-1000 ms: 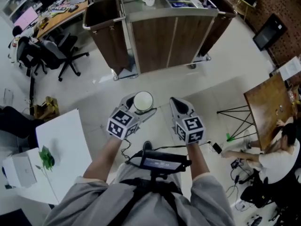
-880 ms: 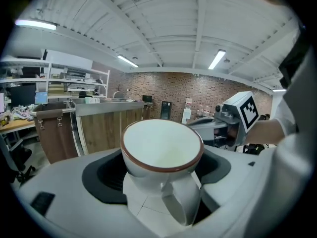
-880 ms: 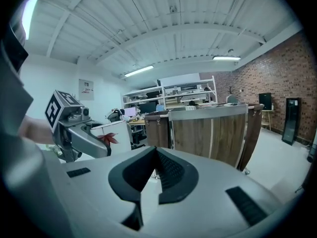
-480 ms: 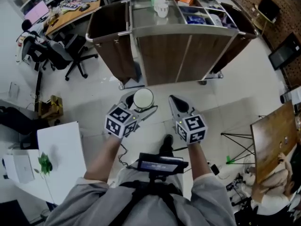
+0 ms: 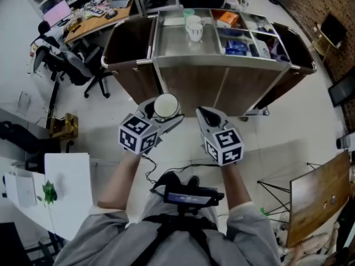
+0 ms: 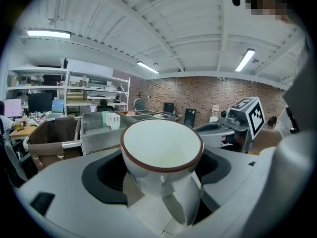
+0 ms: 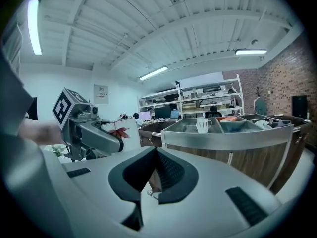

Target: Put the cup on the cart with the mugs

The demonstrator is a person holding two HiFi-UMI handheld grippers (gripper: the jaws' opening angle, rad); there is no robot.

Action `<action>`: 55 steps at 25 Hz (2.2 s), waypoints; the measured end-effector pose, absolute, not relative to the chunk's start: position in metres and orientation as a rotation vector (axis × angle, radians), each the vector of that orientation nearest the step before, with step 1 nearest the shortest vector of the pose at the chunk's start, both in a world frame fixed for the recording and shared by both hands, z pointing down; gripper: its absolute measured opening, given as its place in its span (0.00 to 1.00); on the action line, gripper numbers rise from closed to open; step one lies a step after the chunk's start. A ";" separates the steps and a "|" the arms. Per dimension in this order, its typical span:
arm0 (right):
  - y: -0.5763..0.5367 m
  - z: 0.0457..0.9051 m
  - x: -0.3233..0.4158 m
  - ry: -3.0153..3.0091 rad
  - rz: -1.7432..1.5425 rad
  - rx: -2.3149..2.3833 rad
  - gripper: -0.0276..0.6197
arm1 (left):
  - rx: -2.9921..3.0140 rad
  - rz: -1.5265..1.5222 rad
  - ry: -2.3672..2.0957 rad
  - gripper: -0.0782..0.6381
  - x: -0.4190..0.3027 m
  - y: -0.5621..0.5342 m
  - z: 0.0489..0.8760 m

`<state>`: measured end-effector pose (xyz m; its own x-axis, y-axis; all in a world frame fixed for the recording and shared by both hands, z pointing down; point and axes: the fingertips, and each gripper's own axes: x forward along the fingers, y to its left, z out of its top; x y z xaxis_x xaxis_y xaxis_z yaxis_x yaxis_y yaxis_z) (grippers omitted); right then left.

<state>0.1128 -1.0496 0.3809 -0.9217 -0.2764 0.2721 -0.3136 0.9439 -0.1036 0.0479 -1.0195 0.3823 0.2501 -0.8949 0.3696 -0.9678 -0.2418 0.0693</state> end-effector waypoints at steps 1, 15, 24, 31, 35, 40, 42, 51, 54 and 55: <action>-1.058 0.378 0.108 -2.848 0.208 0.424 0.05 | 2.244 0.371 -1.734 0.67 0.043 -1.029 0.376; -1.180 0.330 -0.002 -2.866 0.145 0.384 0.05 | 2.289 0.348 -1.746 0.67 -0.062 -1.183 0.320; -1.238 0.323 -0.074 -2.831 0.121 0.382 0.05 | 2.283 0.330 -1.772 0.67 -0.137 -1.269 0.312; -1.265 0.334 -0.108 -2.783 0.120 0.294 0.05 | 2.184 0.332 -1.819 0.67 -0.174 -1.314 0.331; -1.284 0.345 -0.123 -2.751 0.122 0.244 0.05 | 2.121 0.360 -1.847 0.67 -0.191 -1.339 0.344; -1.302 0.354 -0.133 -2.703 0.103 0.178 0.05 | 2.039 0.365 -1.887 0.67 -0.205 -1.367 0.361; -1.308 0.361 -0.137 -2.683 0.099 0.156 0.05 | 2.002 0.372 -1.904 0.67 -0.211 -1.375 0.370; -1.333 0.382 -0.146 -2.642 0.134 0.095 0.05 | 1.870 0.410 -1.952 0.67 -0.232 -1.403 0.410; -1.334 0.383 -0.149 -2.640 0.137 0.075 0.05 | 1.843 0.419 -1.950 0.67 -0.236 -1.407 0.421; -1.335 0.385 -0.150 -2.635 0.136 0.071 0.05 | 1.833 0.415 -1.946 0.67 -0.237 -1.408 0.425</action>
